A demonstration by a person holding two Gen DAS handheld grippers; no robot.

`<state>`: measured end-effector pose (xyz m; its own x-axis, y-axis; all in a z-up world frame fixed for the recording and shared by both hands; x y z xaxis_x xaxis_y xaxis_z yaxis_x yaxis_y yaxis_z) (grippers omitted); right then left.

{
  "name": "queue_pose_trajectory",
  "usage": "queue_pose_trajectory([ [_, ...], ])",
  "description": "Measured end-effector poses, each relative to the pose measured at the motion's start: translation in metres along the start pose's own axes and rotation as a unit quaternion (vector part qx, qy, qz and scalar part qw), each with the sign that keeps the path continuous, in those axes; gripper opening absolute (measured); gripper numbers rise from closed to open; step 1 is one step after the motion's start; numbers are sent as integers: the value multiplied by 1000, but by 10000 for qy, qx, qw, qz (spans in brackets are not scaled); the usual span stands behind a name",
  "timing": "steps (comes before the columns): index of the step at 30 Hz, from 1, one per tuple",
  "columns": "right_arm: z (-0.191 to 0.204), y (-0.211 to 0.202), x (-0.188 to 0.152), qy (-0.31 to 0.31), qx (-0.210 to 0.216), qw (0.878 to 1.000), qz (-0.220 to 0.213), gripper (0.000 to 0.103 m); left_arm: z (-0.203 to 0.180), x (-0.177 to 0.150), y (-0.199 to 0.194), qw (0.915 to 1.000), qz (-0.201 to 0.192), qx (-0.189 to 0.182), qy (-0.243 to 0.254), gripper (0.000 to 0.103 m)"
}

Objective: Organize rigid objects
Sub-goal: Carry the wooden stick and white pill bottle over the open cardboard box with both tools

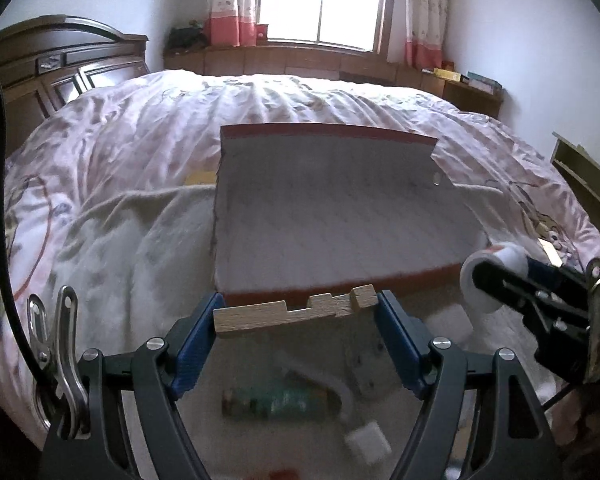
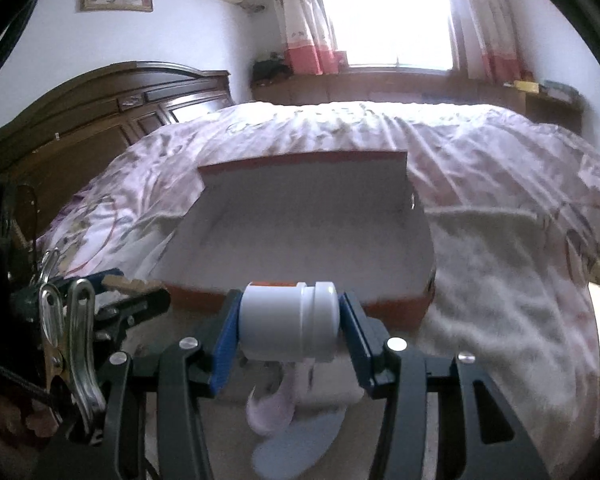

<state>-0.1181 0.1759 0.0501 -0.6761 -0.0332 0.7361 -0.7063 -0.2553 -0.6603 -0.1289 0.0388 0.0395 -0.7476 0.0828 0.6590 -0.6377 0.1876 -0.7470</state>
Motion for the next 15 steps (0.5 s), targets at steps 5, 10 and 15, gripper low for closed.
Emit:
queue_pose_trajectory([
  [5, -19, 24, 23, 172, -220, 9996, 22, 51, -3, 22, 26, 10000, 79, 6, 23, 78],
  [10, -33, 46, 34, 212, -422, 9989, 62, 51, -4, 35, 53, 9997, 151, 133, 165, 78],
  [15, -40, 71, 32, 308, -422, 9983, 243, 51, -1, 37, 78, 9989, 375, 219, 157, 78],
])
Point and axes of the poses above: each gripper's, at about its wrist camera, not at the fingertips, and y roughly the way its jaws point, z to its left, x to its top, the point moved 10 cm from there along y, roughly the way its jaws point, and after that the axes turned 9 degrees about z, right-handed, at the moved point
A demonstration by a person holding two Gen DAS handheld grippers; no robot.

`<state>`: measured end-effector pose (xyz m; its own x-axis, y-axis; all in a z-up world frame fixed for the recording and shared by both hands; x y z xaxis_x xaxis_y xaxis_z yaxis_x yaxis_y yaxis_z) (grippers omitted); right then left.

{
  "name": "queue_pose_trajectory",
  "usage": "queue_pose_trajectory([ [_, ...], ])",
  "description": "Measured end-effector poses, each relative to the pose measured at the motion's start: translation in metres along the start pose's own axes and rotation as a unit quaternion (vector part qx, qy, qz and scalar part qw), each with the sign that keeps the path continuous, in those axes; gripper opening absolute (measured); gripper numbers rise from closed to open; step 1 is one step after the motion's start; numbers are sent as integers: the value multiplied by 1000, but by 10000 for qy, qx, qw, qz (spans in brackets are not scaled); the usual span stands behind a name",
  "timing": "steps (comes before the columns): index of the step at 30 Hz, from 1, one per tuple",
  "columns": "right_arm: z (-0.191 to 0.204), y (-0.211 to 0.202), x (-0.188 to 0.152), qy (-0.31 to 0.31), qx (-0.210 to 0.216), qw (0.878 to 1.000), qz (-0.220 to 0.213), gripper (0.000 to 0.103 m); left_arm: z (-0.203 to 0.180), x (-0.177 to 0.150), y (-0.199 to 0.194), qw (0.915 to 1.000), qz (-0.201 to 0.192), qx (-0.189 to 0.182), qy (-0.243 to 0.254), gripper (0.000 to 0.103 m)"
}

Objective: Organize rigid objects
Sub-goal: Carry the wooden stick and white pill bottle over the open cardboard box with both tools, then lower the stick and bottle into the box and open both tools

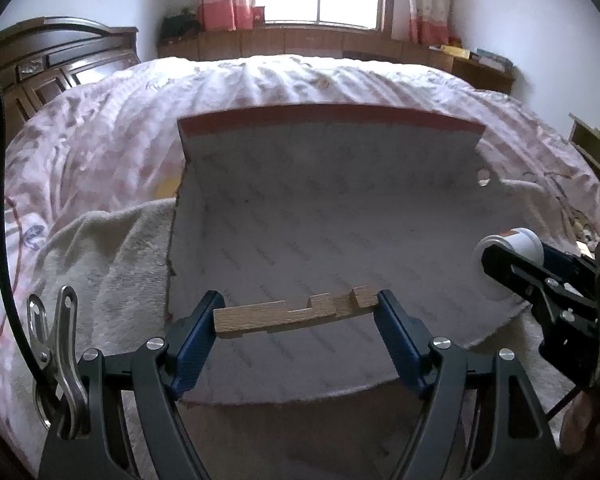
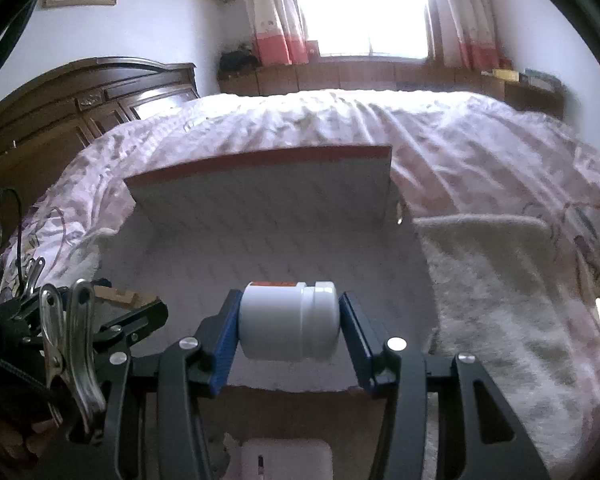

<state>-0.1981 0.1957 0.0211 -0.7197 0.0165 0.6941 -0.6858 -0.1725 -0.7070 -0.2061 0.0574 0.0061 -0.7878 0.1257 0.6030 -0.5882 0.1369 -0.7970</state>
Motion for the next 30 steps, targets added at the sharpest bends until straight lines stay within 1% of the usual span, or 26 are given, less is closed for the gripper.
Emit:
queue_pose_trajectory([
  [5, -6, 23, -9, 125, 27, 9996, 265, 51, 4, -2, 13, 9998, 141, 131, 10, 78],
  [9, -2, 25, -13, 43, -71, 9996, 266, 51, 3, -6, 18, 9990, 196, 355, 189, 78],
  [13, 3, 25, -17, -17, -160, 9994, 297, 51, 8, -9, 18, 9989, 245, 357, 188, 78],
  [18, 8, 24, -20, -59, -127, 9993, 355, 51, 14, -14, 16, 9988, 273, 375, 179, 78],
  [27, 8, 23, -21, -71, -106, 9995, 283, 51, 13, -16, 15, 9984, 298, 462, 121, 78],
  [30, 8, 22, -20, -7, -39, 9997, 240, 52, 14, -15, 15, 9983, 306, 483, 95, 78],
])
Point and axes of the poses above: each gripper's, at about its wrist camera, not at the fingertips, and y roughly the way its jaws point, z to its left, x to its top, the point moved 10 cm from there along y, roughly the way its jaws point, and after that the axes turned 9 degrees about z, right-handed, at the moved point
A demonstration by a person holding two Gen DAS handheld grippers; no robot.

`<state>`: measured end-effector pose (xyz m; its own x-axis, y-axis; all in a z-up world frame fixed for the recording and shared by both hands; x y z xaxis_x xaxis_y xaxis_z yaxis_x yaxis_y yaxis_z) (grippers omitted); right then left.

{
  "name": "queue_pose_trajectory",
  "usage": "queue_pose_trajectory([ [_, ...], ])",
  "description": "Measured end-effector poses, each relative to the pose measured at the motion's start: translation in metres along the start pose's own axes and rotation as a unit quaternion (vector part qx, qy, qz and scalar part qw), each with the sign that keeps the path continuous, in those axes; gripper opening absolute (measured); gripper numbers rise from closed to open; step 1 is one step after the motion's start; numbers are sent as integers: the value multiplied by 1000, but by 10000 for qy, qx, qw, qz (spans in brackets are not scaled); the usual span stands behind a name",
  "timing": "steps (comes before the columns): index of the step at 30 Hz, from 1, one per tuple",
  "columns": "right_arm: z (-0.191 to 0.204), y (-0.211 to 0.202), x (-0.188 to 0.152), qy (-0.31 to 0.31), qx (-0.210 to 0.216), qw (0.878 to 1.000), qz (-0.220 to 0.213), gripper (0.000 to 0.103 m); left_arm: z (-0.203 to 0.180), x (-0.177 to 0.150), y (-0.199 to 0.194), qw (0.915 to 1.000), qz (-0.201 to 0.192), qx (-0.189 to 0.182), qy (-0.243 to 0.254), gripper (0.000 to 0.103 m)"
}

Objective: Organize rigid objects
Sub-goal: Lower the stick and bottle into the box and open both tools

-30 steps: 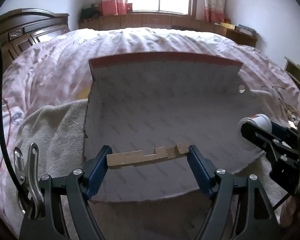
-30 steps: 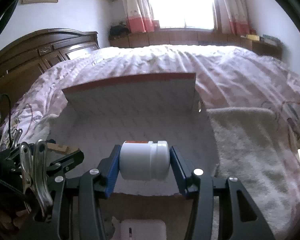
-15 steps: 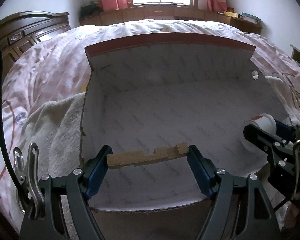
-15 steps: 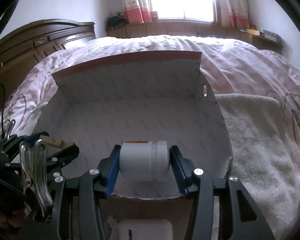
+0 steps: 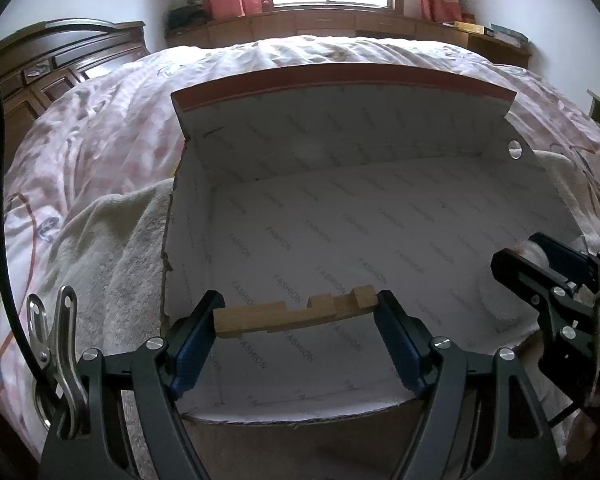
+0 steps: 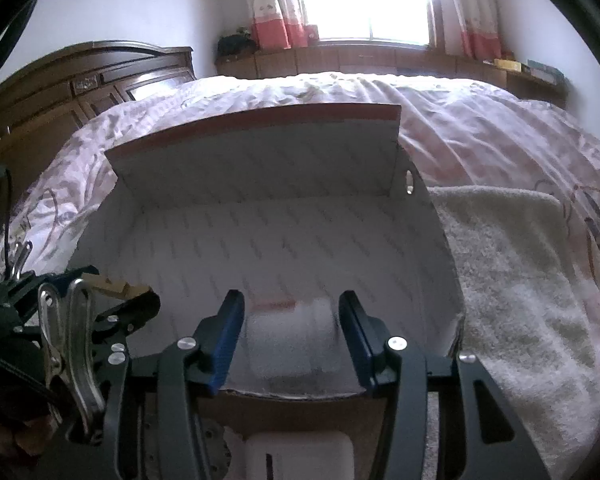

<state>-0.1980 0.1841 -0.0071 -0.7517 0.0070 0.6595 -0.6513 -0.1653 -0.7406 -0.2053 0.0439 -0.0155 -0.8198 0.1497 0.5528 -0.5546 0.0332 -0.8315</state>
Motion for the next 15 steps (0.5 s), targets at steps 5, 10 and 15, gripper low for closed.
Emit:
queue_pose_trajectory([
  [5, 3, -3, 1, 52, 184, 9998, -53, 62, 1, 1, 0, 10000, 10, 69, -40, 78],
  [10, 5, -9, 2, 113, 386, 9990, -196, 70, -1, 2, -1, 10000, 26, -44, -82, 79],
  [15, -2, -17, 5, 352, 577, 9972, -328, 75, 0, 2, -6, 9997, 12, -139, -182, 79],
])
Point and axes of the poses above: each gripper's, at about its wrist camera, not at the fingertips, and y roughly the way its jaws point, z to its left, x to its top, the point moved 10 cm from there along y, roughly the way its jaws point, and after that the axes turned 9 degrees about z, right-handed, at the moved point
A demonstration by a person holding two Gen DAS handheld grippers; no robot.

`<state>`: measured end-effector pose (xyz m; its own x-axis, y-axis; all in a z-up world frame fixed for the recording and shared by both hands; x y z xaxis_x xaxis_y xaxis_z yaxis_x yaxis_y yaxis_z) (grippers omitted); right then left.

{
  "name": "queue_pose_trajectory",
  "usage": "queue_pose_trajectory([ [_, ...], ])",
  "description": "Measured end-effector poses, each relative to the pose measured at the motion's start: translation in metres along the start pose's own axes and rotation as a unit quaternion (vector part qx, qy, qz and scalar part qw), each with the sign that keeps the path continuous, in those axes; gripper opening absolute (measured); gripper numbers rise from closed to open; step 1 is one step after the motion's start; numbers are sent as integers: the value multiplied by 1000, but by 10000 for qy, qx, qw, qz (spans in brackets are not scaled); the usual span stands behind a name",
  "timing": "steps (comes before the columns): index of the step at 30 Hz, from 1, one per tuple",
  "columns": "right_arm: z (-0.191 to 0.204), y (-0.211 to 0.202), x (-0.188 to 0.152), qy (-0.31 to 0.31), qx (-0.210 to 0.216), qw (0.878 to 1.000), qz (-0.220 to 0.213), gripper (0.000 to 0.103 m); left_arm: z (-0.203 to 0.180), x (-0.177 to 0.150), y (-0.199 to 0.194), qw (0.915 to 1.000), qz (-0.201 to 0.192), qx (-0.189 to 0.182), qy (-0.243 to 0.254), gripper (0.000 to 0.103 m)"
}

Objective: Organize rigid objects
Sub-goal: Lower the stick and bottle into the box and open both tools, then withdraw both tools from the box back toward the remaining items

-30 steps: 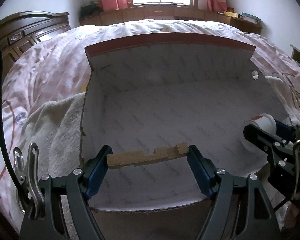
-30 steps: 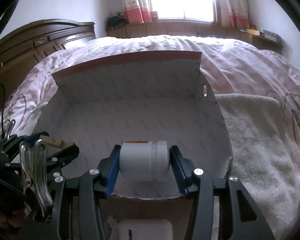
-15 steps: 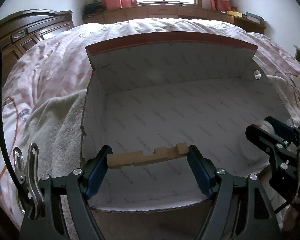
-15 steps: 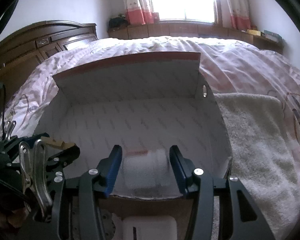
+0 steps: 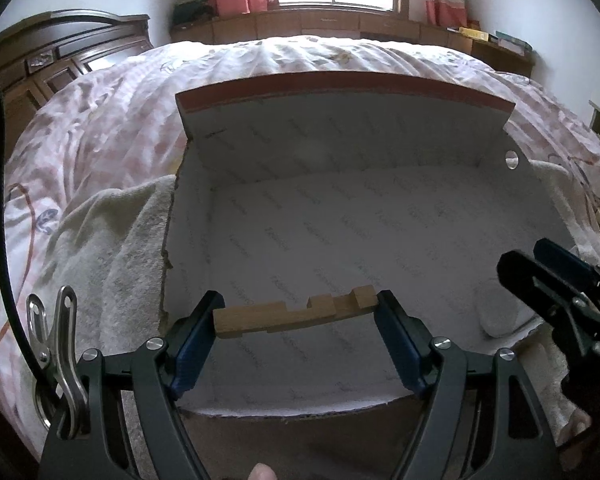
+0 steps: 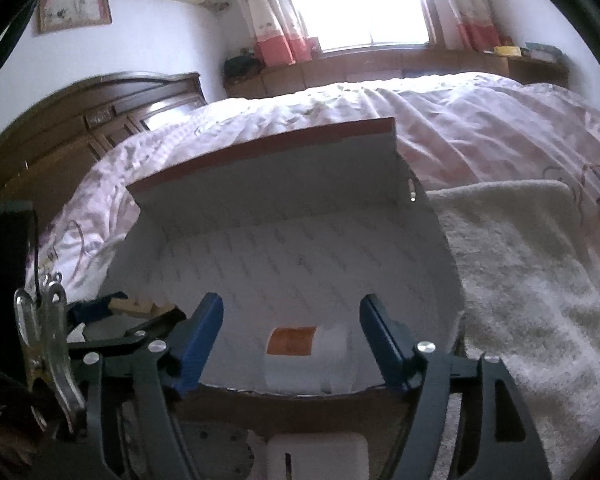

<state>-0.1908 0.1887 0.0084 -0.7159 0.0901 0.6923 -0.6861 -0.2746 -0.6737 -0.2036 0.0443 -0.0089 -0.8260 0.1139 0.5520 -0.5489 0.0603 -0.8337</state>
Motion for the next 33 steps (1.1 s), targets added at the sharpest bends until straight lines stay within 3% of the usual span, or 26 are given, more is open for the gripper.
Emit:
queue_pose_trajectory([
  [15, -4, -27, -2, 106, -80, 9998, -121, 76, -3, -10, -28, 9997, -97, -204, -84, 79],
  [28, 3, -54, -38, -54, -163, 9997, 145, 76, 3, -44, -56, 9990, -146, -399, -115, 79],
  [33, 3, -62, -48, -31, -175, 9997, 189, 76, 4, -42, -56, 9989, -220, -403, -119, 79],
])
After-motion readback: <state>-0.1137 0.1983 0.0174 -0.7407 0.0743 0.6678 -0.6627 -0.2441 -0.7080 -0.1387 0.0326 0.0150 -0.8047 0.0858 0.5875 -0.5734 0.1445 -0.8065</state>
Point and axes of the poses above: each gripper's, at about its wrist camera, not at the fingertips, and y roughly the way its jaws point, z to its left, x to its top, the point moved 10 cm from there along y, roughly the way its jaws point, and after that the axes turned 9 degrees about z, right-handed, at the moved point
